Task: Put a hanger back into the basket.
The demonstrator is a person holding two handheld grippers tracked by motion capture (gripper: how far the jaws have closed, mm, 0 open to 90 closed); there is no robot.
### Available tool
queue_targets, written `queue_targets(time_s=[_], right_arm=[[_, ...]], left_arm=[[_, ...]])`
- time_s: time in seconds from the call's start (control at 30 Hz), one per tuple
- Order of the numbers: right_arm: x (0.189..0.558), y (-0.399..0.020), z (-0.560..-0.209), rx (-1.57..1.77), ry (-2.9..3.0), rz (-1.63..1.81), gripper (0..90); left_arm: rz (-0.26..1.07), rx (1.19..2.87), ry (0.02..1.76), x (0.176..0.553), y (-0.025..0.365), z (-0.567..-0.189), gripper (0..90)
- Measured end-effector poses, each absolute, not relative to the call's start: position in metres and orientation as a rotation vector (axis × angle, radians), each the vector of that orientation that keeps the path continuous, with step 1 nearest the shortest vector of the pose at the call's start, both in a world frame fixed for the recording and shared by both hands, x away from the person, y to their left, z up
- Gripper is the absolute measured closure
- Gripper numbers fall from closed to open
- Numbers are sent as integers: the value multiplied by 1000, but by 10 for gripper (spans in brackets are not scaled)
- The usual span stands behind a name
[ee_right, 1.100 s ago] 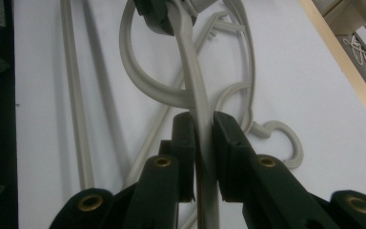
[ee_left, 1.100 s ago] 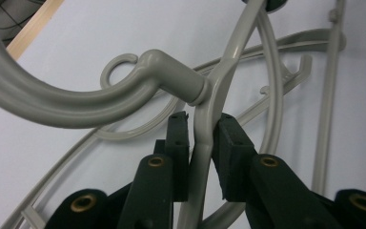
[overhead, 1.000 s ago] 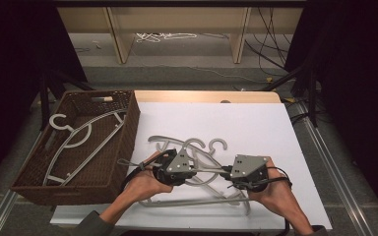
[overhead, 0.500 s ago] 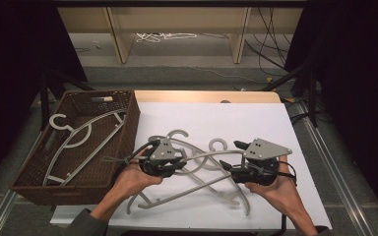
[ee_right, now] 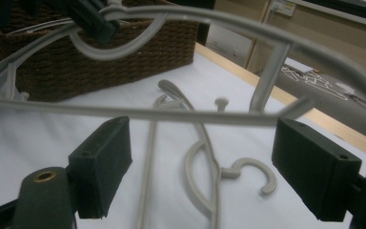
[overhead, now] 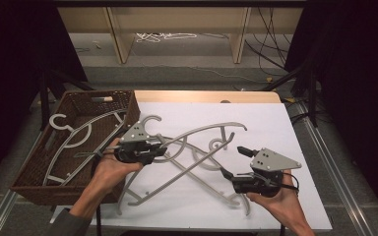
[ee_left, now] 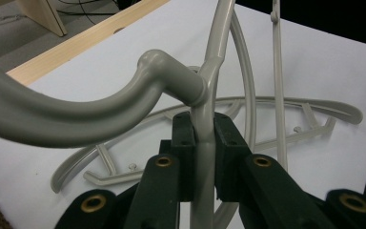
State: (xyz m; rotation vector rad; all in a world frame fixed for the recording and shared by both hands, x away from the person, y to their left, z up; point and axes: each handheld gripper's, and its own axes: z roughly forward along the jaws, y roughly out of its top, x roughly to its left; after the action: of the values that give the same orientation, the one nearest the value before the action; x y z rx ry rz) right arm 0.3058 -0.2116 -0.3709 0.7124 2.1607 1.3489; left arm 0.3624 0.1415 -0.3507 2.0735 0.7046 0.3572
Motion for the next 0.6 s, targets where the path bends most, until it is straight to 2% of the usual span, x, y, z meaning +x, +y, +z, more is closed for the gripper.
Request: queue_targets(time_s=[0.3,0.6], right_arm=[[304,-215,-394,780,2177,1350,200],[307,-216,-408,819,2192,1337,204]], left_arm=[[389,2084,709,346,152,-329,808],[394,2044,728,346,176,-301,808]])
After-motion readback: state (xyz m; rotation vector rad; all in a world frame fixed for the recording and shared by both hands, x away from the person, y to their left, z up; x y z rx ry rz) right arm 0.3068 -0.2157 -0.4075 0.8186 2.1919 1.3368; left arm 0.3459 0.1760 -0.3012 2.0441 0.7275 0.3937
